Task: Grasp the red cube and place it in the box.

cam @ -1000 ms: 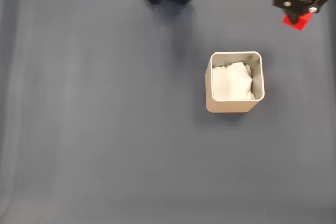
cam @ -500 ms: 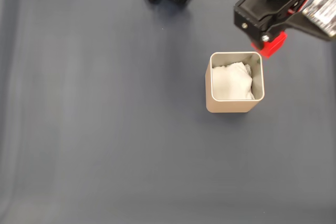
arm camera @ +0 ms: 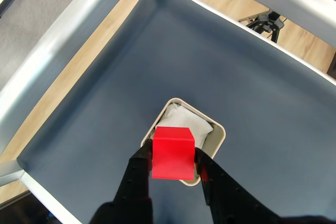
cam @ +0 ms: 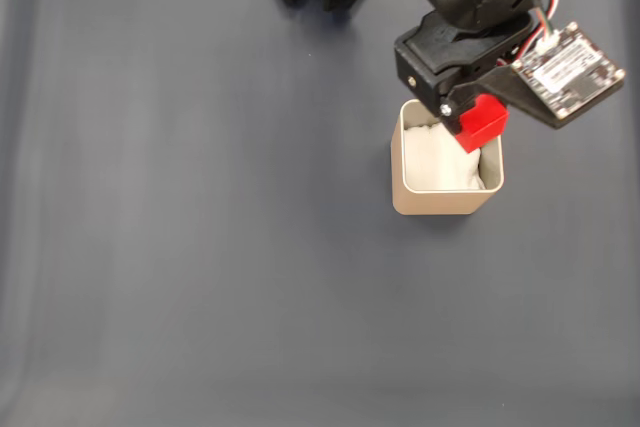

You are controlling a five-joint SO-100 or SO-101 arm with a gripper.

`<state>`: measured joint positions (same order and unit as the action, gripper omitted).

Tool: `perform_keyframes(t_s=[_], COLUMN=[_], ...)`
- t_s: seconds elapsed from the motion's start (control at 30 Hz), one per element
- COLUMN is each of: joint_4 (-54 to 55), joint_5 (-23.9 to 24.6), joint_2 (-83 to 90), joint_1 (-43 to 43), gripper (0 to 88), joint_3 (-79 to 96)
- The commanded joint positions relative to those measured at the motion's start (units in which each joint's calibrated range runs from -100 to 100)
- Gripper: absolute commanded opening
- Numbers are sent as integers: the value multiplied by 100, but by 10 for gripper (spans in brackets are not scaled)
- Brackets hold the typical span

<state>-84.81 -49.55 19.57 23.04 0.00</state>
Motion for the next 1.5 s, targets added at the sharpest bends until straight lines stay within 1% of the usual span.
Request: perform_keyframes(t_s=[0.0, 0.3, 1.2, 1.27, 1.37, 1.47], joint_4=[139, 286, 459, 467, 582, 590], joint_5=[-44, -88, -127, -107, -20, -34], joint_2=[115, 81, 436, 444, 462, 479], joint_1=[-142, -341, -319, -319, -341, -355], gripper=[35, 35, 37, 56, 136, 189], joint_3=[-137, 9, 620, 629, 638, 638])
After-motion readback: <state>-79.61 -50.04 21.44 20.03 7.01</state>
